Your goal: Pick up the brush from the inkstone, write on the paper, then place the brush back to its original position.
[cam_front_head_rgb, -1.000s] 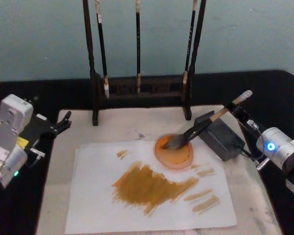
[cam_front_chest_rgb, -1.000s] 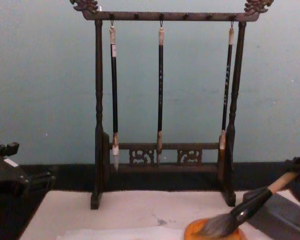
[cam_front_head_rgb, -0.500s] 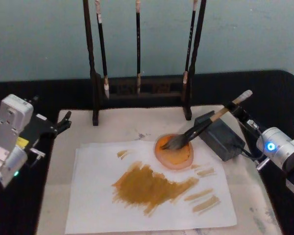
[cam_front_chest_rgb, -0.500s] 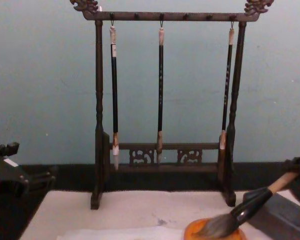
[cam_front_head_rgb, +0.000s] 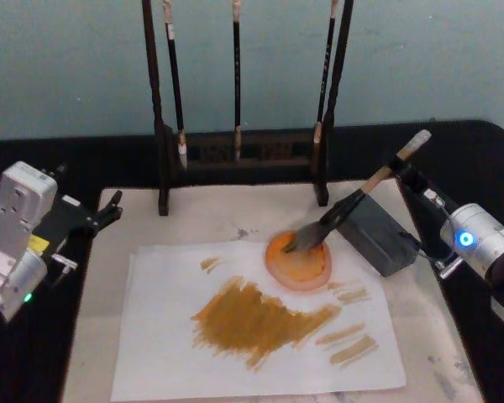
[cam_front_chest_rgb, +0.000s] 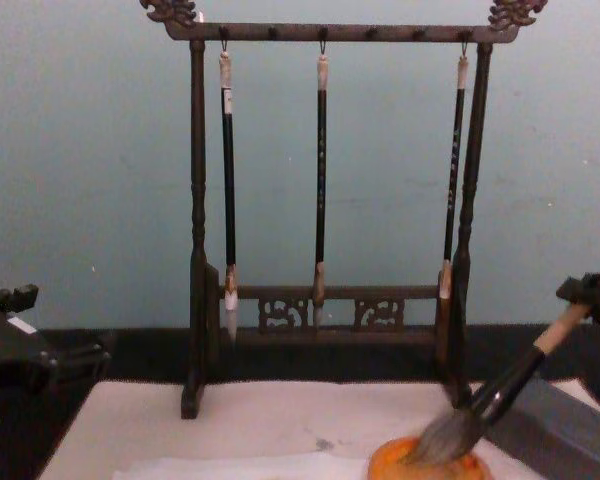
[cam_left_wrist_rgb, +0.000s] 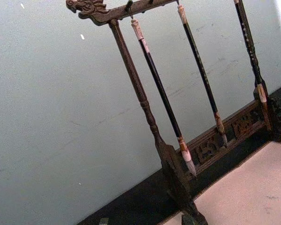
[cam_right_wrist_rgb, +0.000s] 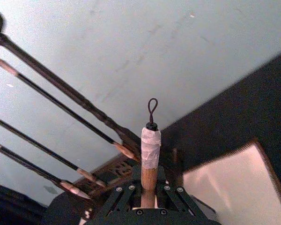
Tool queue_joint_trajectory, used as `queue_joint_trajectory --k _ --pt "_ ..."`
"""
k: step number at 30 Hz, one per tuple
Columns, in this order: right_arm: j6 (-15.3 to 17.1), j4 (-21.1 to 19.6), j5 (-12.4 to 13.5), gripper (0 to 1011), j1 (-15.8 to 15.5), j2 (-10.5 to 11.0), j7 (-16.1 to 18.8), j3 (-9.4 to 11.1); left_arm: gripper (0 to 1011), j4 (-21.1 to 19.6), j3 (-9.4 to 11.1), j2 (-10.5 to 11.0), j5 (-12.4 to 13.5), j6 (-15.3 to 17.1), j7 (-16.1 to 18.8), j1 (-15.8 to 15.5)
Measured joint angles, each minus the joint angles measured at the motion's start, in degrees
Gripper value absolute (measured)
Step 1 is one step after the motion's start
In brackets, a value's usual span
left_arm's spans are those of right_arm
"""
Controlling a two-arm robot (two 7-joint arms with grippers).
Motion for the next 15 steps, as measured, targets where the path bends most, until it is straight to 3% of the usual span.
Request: queue_joint_trajectory --k 8,15 --pt "-1.54 -2.46 0.03 176 -0.22 1.61 1.67 -1.40 1010 0.00 0.00 0.00 0.00 0.00 0.00 0.00" --pt "-5.34 -5.68 -3.63 176 -0.81 4.43 4.29 -4.05 1010 0.00 0.00 0.00 0.00 0.00 0.00 0.00"
